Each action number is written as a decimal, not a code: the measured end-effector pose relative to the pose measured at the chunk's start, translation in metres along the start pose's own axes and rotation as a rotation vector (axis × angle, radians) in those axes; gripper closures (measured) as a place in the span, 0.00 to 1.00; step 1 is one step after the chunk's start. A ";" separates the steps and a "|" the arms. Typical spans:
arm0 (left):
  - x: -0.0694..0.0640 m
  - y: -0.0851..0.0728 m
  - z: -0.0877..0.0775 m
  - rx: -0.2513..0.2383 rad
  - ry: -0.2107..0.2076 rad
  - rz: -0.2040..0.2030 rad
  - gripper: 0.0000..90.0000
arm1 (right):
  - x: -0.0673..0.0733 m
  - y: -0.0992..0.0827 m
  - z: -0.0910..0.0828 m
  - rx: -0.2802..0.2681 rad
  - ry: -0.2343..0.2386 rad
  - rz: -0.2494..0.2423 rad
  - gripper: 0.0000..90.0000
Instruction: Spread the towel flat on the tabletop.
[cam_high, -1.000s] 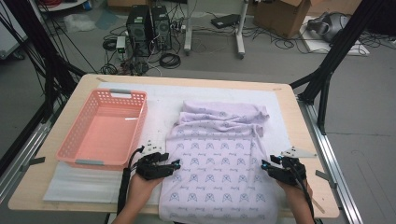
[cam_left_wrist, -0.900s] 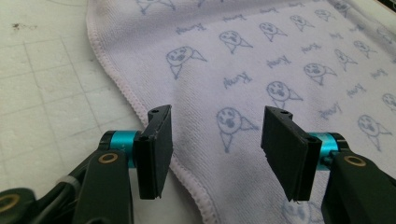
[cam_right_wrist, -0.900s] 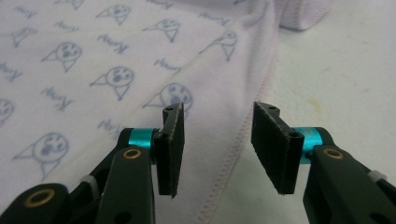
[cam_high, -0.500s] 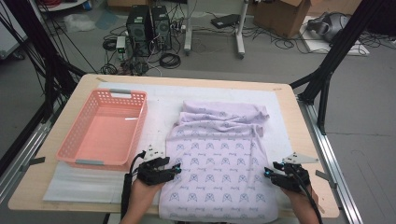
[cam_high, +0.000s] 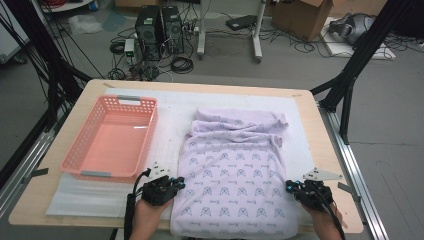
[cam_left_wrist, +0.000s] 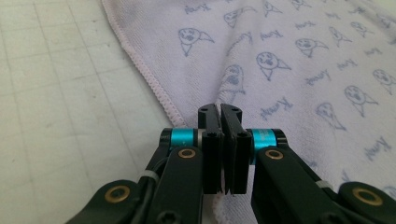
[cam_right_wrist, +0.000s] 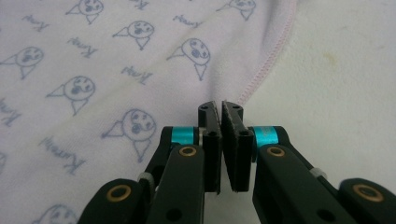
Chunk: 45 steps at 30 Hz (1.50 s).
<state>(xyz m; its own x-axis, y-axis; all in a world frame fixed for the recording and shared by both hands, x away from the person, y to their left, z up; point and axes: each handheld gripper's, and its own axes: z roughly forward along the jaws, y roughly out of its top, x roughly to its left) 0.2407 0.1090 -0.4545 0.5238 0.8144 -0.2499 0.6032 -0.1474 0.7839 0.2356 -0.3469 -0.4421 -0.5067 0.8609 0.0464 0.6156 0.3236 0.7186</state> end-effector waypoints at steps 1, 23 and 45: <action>0.000 -0.001 -0.001 0.001 -0.003 -0.003 0.96 | -0.001 -0.002 -0.002 -0.002 0.003 0.001 0.96; 0.016 0.020 0.003 -0.050 0.047 -0.026 0.96 | -0.010 0.001 -0.007 -0.110 -0.061 0.057 0.96; -0.012 -0.031 -0.024 -0.072 -0.007 0.064 0.60 | 0.012 -0.033 -0.022 -0.054 -0.018 0.001 0.65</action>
<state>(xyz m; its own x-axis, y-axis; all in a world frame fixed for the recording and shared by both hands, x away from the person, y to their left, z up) 0.2012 0.1168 -0.4622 0.5646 0.8004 -0.2015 0.5234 -0.1585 0.8372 0.1959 -0.3559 -0.4495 -0.4946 0.8684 0.0352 0.5828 0.3013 0.7547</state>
